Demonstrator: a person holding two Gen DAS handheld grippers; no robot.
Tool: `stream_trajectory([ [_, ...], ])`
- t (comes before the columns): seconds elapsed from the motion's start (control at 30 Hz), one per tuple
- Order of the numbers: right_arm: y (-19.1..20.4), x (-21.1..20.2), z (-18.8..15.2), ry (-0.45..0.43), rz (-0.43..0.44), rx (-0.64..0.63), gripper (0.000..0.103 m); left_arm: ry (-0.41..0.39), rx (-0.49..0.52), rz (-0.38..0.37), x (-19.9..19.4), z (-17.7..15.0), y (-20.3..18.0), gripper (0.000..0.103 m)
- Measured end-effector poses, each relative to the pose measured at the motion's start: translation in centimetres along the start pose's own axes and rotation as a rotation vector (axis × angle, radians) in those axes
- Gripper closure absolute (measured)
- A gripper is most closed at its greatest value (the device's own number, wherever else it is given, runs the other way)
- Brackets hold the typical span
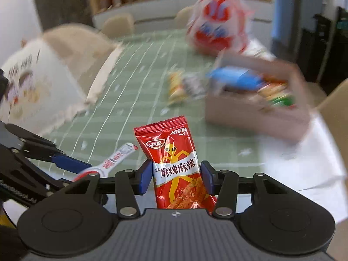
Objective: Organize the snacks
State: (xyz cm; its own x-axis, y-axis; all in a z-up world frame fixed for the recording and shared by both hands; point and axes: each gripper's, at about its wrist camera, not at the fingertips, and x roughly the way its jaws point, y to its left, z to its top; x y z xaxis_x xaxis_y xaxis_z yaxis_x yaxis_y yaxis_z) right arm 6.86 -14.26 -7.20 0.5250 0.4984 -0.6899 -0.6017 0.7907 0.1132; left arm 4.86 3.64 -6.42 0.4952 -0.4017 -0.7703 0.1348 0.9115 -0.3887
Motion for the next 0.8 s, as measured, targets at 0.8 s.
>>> stream_trajectory([
  [0.8,-14.0,-8.7,8.3,-0.243,-0.328,0.181,0.055,0.006,0.042,0.006,15.7,20.8,-5.4,0.035],
])
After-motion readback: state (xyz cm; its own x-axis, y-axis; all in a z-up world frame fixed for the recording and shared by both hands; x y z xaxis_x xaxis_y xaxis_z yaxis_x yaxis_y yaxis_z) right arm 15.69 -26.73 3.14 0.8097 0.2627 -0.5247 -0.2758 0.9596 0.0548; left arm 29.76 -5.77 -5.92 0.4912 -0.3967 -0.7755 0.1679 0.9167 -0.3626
